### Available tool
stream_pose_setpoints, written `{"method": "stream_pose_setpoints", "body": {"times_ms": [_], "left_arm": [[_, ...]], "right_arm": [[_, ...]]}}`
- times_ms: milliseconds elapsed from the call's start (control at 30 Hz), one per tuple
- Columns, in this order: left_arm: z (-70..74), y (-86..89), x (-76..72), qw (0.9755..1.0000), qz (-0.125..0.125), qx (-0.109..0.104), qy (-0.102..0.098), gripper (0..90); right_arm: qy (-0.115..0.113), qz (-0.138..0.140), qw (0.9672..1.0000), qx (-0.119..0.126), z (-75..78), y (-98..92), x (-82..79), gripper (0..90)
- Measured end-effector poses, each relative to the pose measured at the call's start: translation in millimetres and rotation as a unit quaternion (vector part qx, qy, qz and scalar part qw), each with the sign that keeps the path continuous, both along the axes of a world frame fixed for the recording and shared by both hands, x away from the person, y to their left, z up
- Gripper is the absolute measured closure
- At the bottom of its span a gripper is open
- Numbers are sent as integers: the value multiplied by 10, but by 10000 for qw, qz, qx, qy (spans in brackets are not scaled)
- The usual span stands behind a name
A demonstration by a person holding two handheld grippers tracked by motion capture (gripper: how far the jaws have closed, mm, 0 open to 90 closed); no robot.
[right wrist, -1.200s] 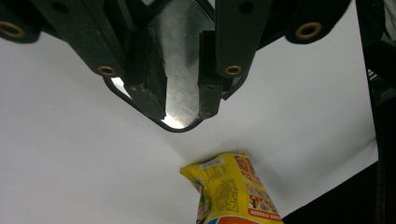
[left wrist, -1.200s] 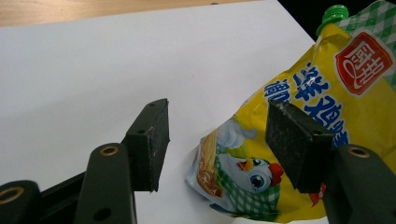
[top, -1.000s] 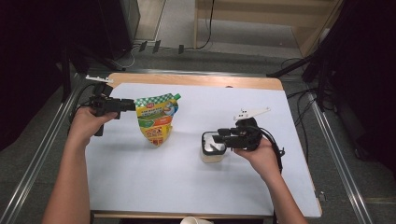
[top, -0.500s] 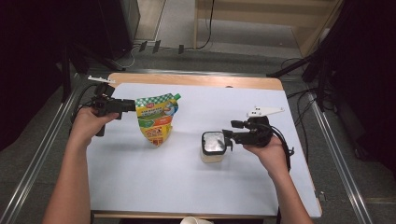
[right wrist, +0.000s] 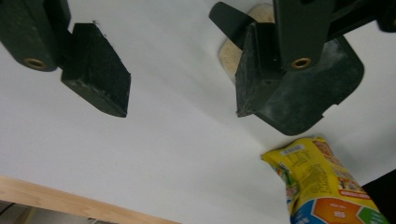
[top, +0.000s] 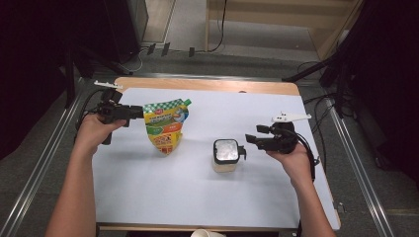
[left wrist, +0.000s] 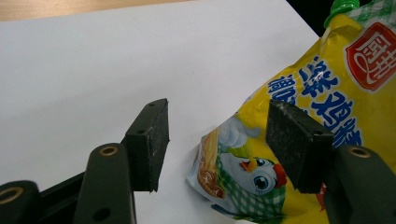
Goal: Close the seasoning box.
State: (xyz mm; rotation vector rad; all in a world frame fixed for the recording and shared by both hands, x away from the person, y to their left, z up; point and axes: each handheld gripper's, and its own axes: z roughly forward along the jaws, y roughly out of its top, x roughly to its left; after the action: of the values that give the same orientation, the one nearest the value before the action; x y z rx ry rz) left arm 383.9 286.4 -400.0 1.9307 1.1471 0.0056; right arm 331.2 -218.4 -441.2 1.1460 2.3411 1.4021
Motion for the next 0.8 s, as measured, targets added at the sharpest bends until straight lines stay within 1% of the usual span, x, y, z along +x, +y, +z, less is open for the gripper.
{"method": "stream_pose_setpoints", "body": {"times_ms": [133, 233, 333, 400, 500, 533, 600, 800], "left_arm": [[-3, 8, 1, 10000, 5, -8, -5, 409], [-5, 11, 2, 10000, 4, -4, -2, 409], [-11, 13, 3, 10000, 12, -8, 3, 409], [-15, 13, 4, 10000, 14, -10, 7, 409], [-21, 16, 5, 10000, 17, -25, 11, 408], [-22, 18, 5, 10000, 11, -23, 13, 408], [-25, 23, 7, 10000, 15, -24, 16, 408], [-41, 33, 10, 10000, 40, -59, 34, 407]], "right_arm": [[-22, -207, 9998, -17, -51, -82, 26, 329], [-68, -307, 9995, -63, -88, -124, 40, 310], [-117, -413, 9989, -195, -137, -165, 55, 289], [-112, -469, 9985, -273, -165, -186, 61, 287], [-125, -523, 9980, -336, -205, -211, 72, 277], [-111, -508, 9980, -364, -221, -225, 76, 260], [-61, -472, 9983, -327, -238, -246, 81, 246], [25, -635, 9974, -342, -295, -320, 103, 246]]}}
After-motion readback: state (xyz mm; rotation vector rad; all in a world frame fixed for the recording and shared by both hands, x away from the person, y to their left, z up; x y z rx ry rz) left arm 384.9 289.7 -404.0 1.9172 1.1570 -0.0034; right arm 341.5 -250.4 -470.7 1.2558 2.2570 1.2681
